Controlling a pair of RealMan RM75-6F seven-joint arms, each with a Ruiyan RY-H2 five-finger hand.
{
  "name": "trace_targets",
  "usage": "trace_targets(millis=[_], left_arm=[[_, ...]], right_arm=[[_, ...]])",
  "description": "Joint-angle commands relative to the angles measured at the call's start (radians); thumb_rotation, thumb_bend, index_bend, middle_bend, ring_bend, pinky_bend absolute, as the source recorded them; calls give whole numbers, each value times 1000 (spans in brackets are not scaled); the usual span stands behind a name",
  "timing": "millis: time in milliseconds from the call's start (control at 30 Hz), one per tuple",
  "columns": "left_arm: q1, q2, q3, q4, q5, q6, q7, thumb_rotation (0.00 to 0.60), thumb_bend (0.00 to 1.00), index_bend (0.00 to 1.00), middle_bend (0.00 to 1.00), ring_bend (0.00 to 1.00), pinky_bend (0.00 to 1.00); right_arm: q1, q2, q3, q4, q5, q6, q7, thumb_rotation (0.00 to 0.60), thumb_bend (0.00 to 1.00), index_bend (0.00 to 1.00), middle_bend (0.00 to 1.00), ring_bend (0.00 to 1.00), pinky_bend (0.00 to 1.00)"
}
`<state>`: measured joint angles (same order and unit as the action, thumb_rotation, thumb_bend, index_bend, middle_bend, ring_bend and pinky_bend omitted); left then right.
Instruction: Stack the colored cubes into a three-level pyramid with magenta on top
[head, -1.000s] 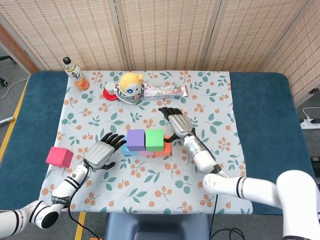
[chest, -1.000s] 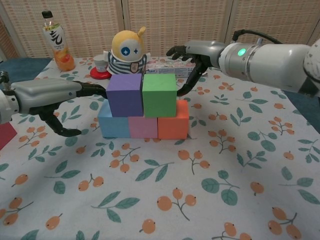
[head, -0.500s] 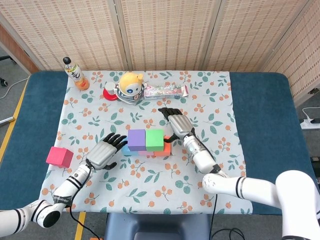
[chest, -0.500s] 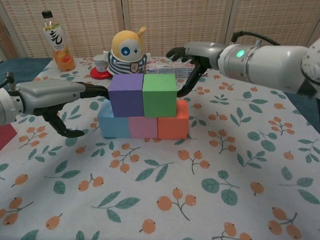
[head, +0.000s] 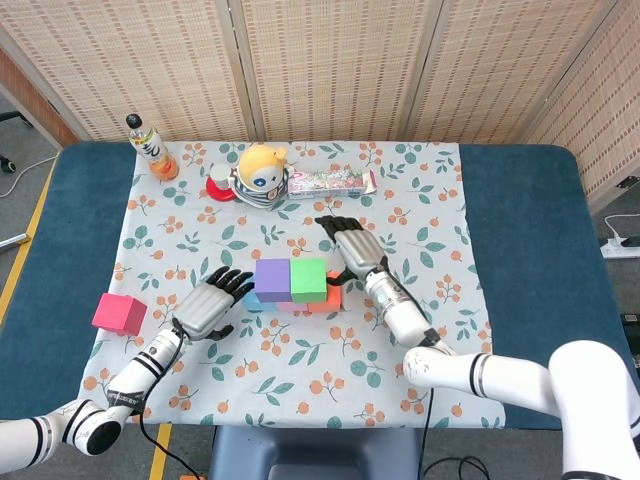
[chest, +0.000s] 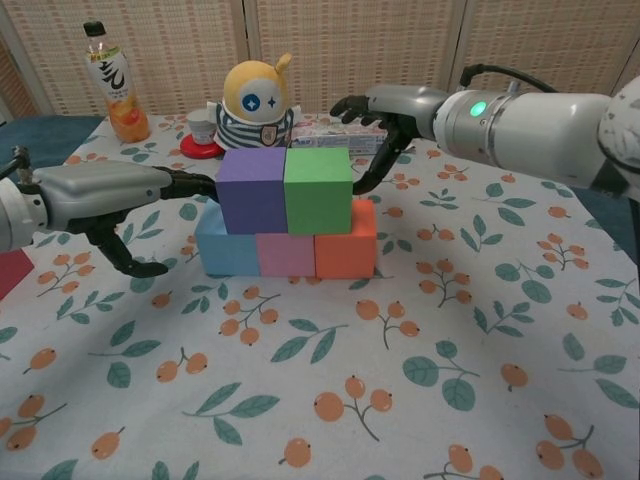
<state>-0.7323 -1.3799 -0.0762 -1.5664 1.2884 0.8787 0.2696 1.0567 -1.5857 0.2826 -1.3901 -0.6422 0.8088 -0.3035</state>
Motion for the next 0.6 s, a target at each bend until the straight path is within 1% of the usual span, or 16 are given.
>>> trace_targets(millis=[33,167,367,467,600], left_arm=[[-1,1,1,0,0,0,-1,600,323,103,10,0,14],[1,3,3,-1,1,5,-4,600,321,103,11,0,14],[17,25,9,-19,7,30,-9,600,322,103,11,0,14],[33,40,15,-34,18,54,-17,600,323,103,11,0,15],[63,64,24,-58,41,103,-34,600,323,103,12,0,14]], right_arm=[[-2,3,-1,-3,-1,1,0,600,65,0,28,0,0],[-9,15,-4,-18,-4,3,0,600,64,0,28,0,0],[-40,77,-12,-102,-36,28,5,600,65,0,28,0,0],[-62,129,-22,-170,-61,47,1,600,65,0,28,0,0],[-97,215,-35,-289,-108,77,-2,600,65,0,28,0,0]])
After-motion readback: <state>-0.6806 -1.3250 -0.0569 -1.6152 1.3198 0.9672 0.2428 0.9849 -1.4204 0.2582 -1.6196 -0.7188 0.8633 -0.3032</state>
